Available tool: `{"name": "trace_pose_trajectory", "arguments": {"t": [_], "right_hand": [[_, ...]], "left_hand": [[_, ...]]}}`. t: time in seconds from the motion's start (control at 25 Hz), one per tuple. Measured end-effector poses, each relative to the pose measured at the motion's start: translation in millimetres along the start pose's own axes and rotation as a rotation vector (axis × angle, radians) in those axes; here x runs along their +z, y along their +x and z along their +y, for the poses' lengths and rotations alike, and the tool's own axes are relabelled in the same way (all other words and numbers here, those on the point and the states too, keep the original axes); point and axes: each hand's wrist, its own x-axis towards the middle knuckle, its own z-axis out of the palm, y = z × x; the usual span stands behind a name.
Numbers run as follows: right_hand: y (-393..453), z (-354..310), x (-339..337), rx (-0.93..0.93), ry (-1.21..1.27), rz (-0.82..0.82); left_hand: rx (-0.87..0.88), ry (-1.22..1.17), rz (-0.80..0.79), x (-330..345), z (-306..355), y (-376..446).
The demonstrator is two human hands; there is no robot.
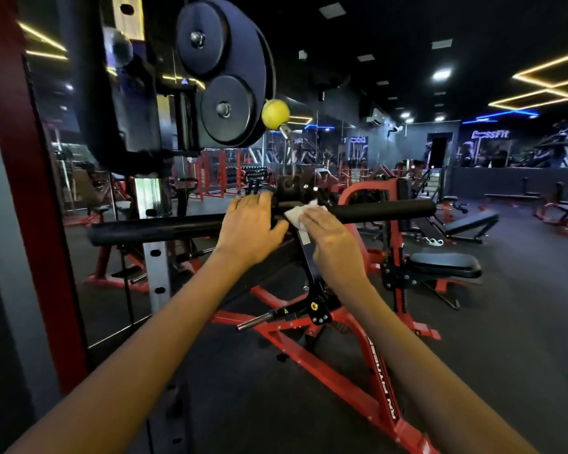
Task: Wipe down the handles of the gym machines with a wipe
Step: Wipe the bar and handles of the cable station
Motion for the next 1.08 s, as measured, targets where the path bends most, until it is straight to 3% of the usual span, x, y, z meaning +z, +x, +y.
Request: {"name": "trace_pose_trajectory", "arguments": {"t": [0.12, 0.28, 0.4, 0.48, 0.6, 0.76, 0.96, 1.08], "right_hand": [[-9, 37, -6, 0.162, 0.003, -0.014], [-4, 47, -2, -0.008, 0.035, -0.103], [7, 85, -4, 0.216, 0.043, -0.192], [4, 86, -1, 0.198, 0.041, -0.204], [-5, 84, 6, -0.011, 0.101, -0.189], [10, 112, 4, 0.291, 0.138, -0.266], [9, 92, 15, 0.044, 0.201, -0.251], [21, 101, 12, 0.287, 0.208, -0.219]], "left_hand": [[-0.156, -0.09, 0.058, 12, 22, 16], [-0.317, 0.057, 0.069, 28, 42, 27], [-0.355, 0.166, 0.107, 36, 45, 34], [-0.365, 0.222, 0.148, 41, 46, 35], [-0.375, 0.241, 0.178, 42, 46, 32], [-0.309, 0.337, 0.236, 41, 40, 29], [-0.266, 0.458, 0.379, 44, 36, 20], [-0.19, 0.371, 0.422, 45, 32, 8]]}}
